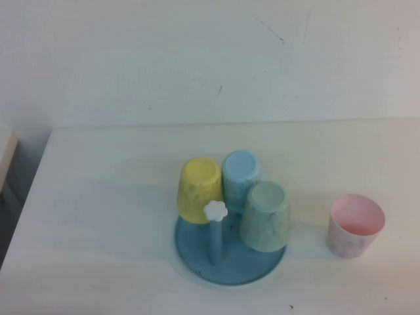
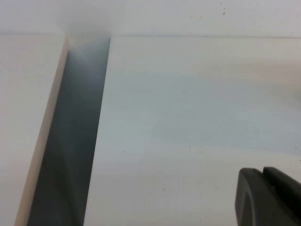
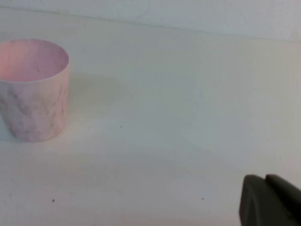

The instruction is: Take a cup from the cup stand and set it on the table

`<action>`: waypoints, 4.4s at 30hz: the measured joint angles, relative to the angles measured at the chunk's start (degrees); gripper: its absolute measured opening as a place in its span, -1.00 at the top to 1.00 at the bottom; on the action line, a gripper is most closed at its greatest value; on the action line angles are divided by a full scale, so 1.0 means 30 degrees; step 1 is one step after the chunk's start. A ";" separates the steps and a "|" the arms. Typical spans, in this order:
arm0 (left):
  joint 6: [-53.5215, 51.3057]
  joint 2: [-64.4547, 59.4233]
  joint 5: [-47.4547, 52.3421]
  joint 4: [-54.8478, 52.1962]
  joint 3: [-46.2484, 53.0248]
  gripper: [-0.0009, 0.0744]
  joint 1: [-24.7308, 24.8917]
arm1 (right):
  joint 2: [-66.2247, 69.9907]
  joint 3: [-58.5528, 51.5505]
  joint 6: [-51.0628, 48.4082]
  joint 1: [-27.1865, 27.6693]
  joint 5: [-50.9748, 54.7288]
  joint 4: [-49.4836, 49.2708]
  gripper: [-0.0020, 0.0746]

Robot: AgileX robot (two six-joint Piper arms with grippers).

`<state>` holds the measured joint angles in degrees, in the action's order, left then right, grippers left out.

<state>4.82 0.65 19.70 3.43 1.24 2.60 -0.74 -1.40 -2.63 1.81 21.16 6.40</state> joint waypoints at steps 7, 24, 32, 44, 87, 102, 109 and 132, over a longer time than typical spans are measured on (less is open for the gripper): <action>0.0036 0.0000 0.0000 0.0000 0.0000 0.98 0.0000 | 0.0000 0.0000 0.0000 0.0000 0.0000 0.0000 0.95; 0.0036 0.0000 0.0000 0.0000 0.0000 0.98 0.0000 | 0.0000 0.0000 0.0000 0.0000 0.0000 -0.0210 0.95; 0.0070 0.0000 0.0000 0.0000 0.0000 0.98 0.0000 | 0.0000 0.0000 0.0000 0.0000 -0.0034 -0.0274 0.95; 0.0070 0.0000 0.0000 -0.0043 0.0000 0.98 0.0000 | 0.0000 0.0000 0.0234 0.0000 -0.0034 -0.0305 0.95; 0.0070 0.0000 -1.0922 -0.0085 0.0121 0.98 0.0000 | 0.0000 -0.0063 0.0277 0.0000 -1.1602 -0.0271 0.95; 0.0070 0.0000 -1.6596 -0.0085 0.0121 0.98 0.0000 | 0.0000 -0.0063 0.1115 0.0000 -1.8265 -0.0235 0.95; 0.0407 0.0000 -1.6819 -0.0085 0.0121 0.98 0.0000 | 0.0000 -0.0063 0.1199 0.0000 -1.8311 -0.0235 0.95; 0.4276 -0.4104 -0.2480 -0.0585 -0.5559 0.98 0.0000 | 0.0000 0.5146 0.0362 -0.0031 -0.2367 0.1679 0.95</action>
<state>17.65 -11.66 12.26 1.67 -15.44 2.60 -0.74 14.04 -1.55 1.72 14.06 11.43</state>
